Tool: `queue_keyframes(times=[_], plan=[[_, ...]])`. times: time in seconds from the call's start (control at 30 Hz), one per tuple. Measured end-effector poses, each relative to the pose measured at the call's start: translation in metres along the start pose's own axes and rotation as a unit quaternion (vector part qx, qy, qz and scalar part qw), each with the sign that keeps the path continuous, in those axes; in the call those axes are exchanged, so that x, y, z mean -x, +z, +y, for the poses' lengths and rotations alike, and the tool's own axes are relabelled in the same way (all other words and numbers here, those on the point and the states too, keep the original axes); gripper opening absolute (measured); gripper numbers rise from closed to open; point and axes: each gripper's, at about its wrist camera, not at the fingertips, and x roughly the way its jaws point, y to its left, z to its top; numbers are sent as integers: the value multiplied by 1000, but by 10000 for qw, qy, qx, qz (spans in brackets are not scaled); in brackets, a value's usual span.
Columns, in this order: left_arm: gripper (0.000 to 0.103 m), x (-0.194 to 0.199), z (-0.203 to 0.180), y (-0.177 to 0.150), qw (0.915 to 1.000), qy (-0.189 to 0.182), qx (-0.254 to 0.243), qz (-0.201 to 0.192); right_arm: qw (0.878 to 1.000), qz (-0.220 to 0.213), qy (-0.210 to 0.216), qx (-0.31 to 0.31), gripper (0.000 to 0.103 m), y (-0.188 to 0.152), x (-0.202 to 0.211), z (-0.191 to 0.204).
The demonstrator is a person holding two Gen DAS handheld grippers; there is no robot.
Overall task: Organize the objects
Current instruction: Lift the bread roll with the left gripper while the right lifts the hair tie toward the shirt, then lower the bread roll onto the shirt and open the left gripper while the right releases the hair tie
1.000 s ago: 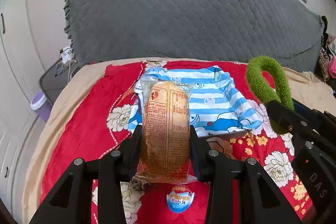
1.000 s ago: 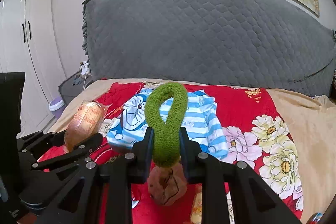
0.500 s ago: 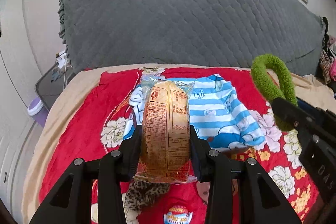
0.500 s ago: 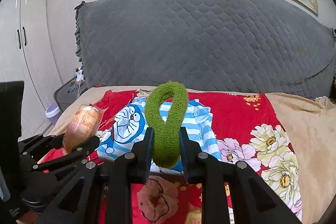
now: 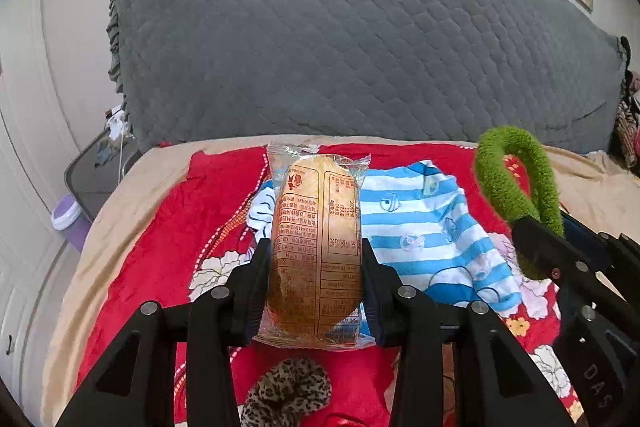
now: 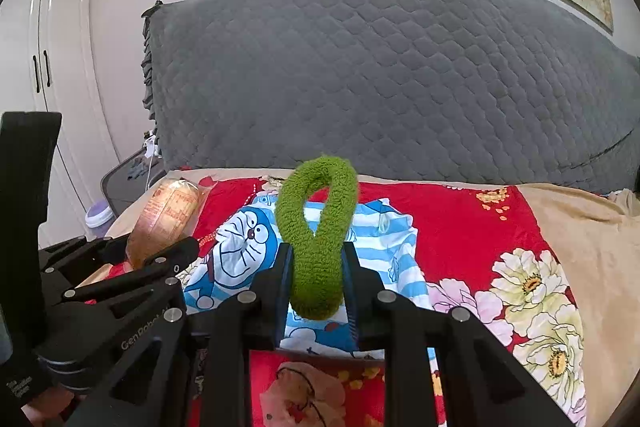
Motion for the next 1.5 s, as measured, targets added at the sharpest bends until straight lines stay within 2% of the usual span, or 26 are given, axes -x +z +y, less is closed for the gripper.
queue_keyframes(times=[0.83,1.0,1.2,1.5], plan=[[42,-69,8,17,9998,174,-4,140,9998,151,8,97,24,9,-66,-5],[42,-93,4,24,9995,218,-65,239,9996,291,12,13,24,9,-85,-13],[42,-130,6,31,9988,56,41,475,9986,520,-28,67,24,15,-119,-19],[42,-189,4,23,9969,-59,13,788,9950,990,101,-19,24,14,-166,-27]])
